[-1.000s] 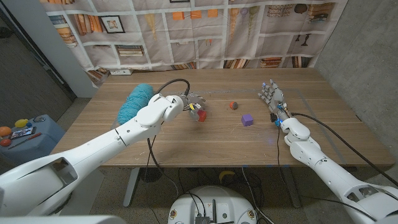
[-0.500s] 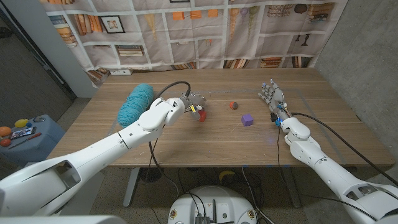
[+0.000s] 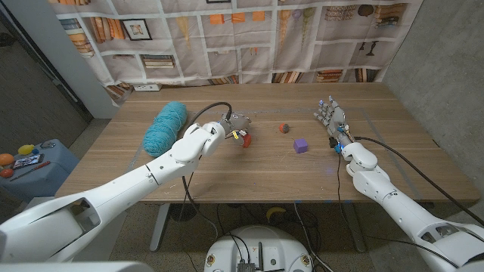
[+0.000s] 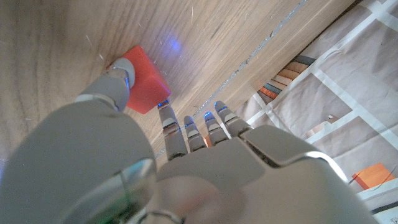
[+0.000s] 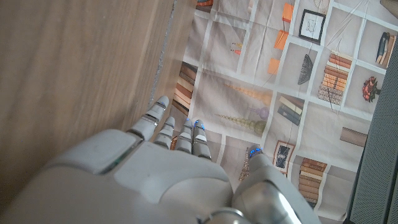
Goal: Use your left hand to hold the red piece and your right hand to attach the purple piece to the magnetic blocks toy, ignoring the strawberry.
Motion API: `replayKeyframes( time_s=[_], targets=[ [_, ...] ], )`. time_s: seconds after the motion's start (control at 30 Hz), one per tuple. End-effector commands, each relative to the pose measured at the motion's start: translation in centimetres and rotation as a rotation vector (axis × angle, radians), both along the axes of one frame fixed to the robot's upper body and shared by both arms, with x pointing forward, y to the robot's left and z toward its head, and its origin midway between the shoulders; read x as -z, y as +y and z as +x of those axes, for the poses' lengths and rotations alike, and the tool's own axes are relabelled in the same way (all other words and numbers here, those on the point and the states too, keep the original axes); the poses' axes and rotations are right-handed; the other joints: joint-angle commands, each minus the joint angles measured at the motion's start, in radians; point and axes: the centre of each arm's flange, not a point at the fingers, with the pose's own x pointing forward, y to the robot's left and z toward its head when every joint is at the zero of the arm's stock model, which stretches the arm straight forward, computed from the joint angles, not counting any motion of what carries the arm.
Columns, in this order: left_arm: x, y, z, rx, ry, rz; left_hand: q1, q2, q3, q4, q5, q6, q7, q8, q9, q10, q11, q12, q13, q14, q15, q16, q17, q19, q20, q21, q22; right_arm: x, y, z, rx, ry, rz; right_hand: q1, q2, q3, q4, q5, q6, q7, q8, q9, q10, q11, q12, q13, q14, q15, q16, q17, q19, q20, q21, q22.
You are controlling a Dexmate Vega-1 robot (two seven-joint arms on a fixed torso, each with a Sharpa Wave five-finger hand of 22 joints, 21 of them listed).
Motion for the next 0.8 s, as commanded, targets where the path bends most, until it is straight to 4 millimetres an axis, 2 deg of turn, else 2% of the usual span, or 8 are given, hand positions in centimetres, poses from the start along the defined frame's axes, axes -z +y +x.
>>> replayKeyframes(
  time_s=[0.03, 0.3, 0.53, 0.8],
  targets=[
    [0.1, 0.0, 0.3, 0.001, -0.032, -0.004, 0.025, 0.006, -0.011, 0.004, 0.004, 0.064, 0.018, 0.017, 0.005, 0.025, -0.001, -0.001, 0.002, 0.022, -0.063, -0.003, 0.003, 0.023, -0.007, 0.007, 0.004, -0.1, 0.1, -0.2, -0.002, -0.004, -0.008, -0.007, 0.008, 0.005, 0.002, 0.001, 0.009, 0.002, 0.004, 0.004, 0.008, -0.001, 0.004, -0.001, 0.008, 0.004, 0.006, 0.001, 0.011, 0.001, 0.006, 0.002],
    [-0.5, 0.1, 0.0, 0.014, -0.049, -0.007, 0.038, 0.017, -0.028, 0.007, 0.005, 0.17, 0.006, 0.039, 0.006, 0.055, -0.014, -0.003, 0.002, 0.041, -0.071, -0.007, 0.003, 0.046, -0.017, 0.005, 0.005, -0.6, 0.0, -0.8, -0.008, -0.014, -0.047, -0.007, 0.009, 0.006, 0.003, 0.002, 0.013, 0.001, 0.005, 0.004, 0.013, 0.0, 0.006, -0.001, 0.01, 0.002, 0.007, -0.001, 0.013, 0.002, 0.006, 0.002],
    [-1.1, 0.4, -0.2, 0.018, -0.059, -0.017, 0.041, 0.021, -0.034, 0.009, 0.006, 0.186, -0.007, 0.04, 0.006, 0.057, -0.015, -0.006, 0.002, 0.041, -0.069, -0.01, 0.003, 0.05, -0.016, 0.003, 0.005, -1.2, 0.1, -1.6, 0.007, -0.011, -0.125, -0.006, 0.008, 0.008, 0.001, 0.002, 0.019, 0.0, 0.007, 0.004, 0.016, -0.001, 0.006, -0.001, 0.011, 0.001, 0.007, -0.003, 0.015, 0.001, 0.006, 0.002],
    [-1.7, 1.0, -0.3, 0.03, -0.074, -0.021, 0.042, 0.027, -0.041, 0.011, 0.007, 0.199, -0.017, 0.038, 0.007, 0.07, -0.013, -0.006, 0.002, 0.042, -0.069, -0.012, 0.003, 0.058, -0.016, 0.003, 0.006, -1.8, -0.4, -3.2, 0.046, -0.029, -0.232, 0.017, 0.015, 0.018, -0.016, 0.003, 0.036, -0.011, 0.012, 0.004, 0.032, -0.002, 0.011, 0.0, 0.024, -0.009, 0.01, -0.012, 0.026, -0.008, 0.007, 0.002]
  ],
)
